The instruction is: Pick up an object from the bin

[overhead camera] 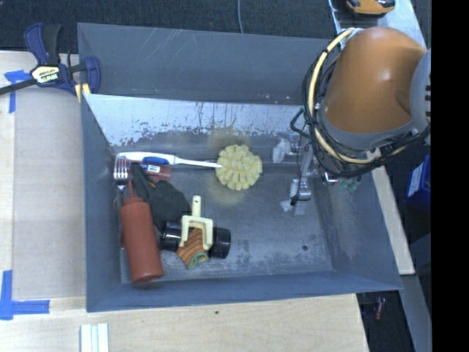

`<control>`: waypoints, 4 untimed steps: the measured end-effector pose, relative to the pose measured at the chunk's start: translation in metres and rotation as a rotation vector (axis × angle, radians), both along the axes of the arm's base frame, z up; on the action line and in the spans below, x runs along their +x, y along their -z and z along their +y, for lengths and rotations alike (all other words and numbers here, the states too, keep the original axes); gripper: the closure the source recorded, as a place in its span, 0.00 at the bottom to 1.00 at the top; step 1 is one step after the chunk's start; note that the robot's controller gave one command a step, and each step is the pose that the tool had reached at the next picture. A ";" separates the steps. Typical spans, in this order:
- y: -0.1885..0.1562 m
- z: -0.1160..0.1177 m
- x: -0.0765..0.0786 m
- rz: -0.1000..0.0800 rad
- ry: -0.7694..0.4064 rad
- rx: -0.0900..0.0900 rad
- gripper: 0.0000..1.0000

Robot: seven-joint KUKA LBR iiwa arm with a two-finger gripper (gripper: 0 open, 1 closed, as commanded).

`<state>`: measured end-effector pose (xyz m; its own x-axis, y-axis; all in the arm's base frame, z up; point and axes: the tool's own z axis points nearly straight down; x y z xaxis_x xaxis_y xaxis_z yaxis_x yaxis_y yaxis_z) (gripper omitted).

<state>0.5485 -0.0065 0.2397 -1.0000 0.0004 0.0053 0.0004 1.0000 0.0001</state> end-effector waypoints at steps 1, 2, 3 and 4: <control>-0.004 0.000 0.001 -0.007 0.000 0.000 0.00; -0.003 -0.013 -0.004 -0.008 0.152 0.000 0.00; 0.007 0.008 0.008 -0.011 0.135 -0.001 0.00; 0.060 0.025 -0.001 -0.015 -0.123 -0.002 0.00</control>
Offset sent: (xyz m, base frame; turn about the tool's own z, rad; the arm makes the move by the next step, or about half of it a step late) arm -0.0095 -0.0233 0.0006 0.2745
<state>0.5471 0.0189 0.1794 -0.9924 -0.1224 -0.0095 -0.1224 0.9925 -0.0026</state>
